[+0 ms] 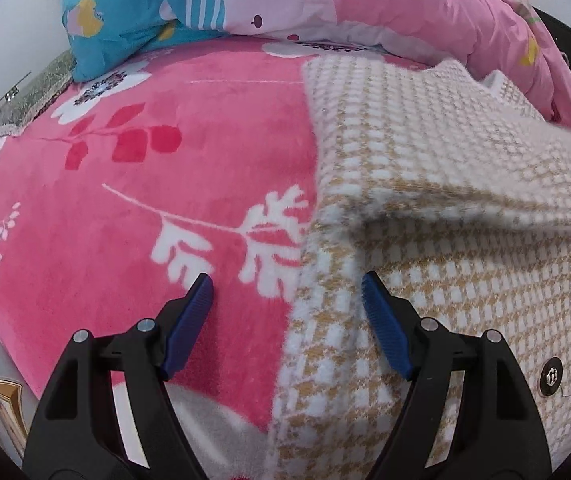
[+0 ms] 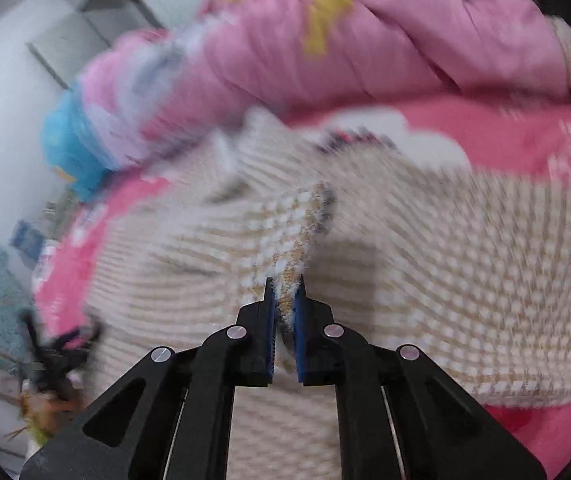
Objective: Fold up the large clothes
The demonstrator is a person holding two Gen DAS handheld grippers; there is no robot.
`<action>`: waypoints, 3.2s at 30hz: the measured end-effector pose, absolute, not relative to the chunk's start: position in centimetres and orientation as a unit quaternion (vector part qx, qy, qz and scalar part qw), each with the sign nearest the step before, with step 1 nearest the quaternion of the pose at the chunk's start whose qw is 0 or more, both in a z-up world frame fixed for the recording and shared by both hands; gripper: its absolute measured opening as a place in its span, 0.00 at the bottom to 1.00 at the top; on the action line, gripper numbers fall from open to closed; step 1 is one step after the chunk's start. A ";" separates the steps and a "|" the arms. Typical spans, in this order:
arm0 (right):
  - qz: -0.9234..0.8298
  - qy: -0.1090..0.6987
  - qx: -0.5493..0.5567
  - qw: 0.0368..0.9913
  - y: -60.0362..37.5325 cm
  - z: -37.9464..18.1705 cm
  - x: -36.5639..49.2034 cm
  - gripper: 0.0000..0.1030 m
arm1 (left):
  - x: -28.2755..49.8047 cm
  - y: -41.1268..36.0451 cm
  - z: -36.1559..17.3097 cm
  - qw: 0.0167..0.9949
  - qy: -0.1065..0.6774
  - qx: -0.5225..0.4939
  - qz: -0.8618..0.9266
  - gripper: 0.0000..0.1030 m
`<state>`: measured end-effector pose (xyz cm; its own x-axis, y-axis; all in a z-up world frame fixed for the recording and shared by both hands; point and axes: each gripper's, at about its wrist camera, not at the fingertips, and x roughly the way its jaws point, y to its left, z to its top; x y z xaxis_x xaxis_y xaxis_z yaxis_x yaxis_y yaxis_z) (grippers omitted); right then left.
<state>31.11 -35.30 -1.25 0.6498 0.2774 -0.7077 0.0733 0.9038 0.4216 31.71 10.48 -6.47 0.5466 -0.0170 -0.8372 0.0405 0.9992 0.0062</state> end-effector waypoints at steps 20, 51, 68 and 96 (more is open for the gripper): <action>0.086 0.368 0.134 0.916 -32.2 1.4 29.7 0.32 | 30.6 11.6 -4.5 0.881 0.473 0.026 -0.012 0.71; 0.129 0.410 0.021 0.902 -20.5 0.0 38.4 0.43 | 38.9 -1.4 -2.8 0.896 0.418 0.067 -0.132 0.73; 0.062 0.463 -0.038 0.883 -22.7 -5.0 36.3 0.47 | 35.5 -7.4 -6.8 0.873 0.435 0.145 -0.166 0.77; 0.056 0.355 0.297 0.885 -38.3 -0.7 23.1 0.48 | 30.3 -26.2 -6.0 0.801 0.342 0.367 -0.325 0.77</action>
